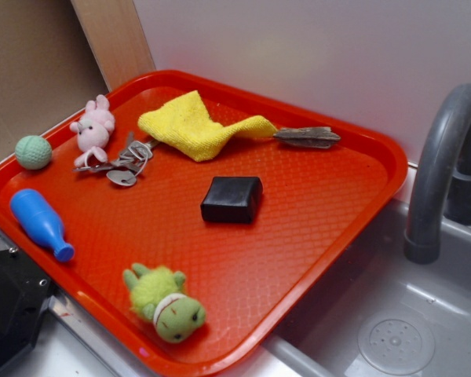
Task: Grab the black box.
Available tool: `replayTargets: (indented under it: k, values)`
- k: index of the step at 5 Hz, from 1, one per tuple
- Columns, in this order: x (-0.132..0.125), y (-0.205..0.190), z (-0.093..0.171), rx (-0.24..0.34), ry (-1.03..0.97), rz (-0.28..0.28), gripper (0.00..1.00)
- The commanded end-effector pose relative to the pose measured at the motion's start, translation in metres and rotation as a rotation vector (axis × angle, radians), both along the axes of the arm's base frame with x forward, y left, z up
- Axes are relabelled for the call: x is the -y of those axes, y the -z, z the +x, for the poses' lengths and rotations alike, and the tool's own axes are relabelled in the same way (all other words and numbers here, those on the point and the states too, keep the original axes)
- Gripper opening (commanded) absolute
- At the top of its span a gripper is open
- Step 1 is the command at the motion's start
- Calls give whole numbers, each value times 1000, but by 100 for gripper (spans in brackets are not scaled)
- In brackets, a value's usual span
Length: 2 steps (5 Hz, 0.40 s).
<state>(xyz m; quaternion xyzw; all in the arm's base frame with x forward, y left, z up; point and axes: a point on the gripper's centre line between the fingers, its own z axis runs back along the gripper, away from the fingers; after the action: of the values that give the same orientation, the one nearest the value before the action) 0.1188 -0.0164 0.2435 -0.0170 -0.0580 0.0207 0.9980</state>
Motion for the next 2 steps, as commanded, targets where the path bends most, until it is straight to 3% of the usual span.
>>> replayTargets:
  k: [1,2]
  values:
    - [0,0,0,0,0,0,100]
    - [19,8,50,47,125,-13,100]
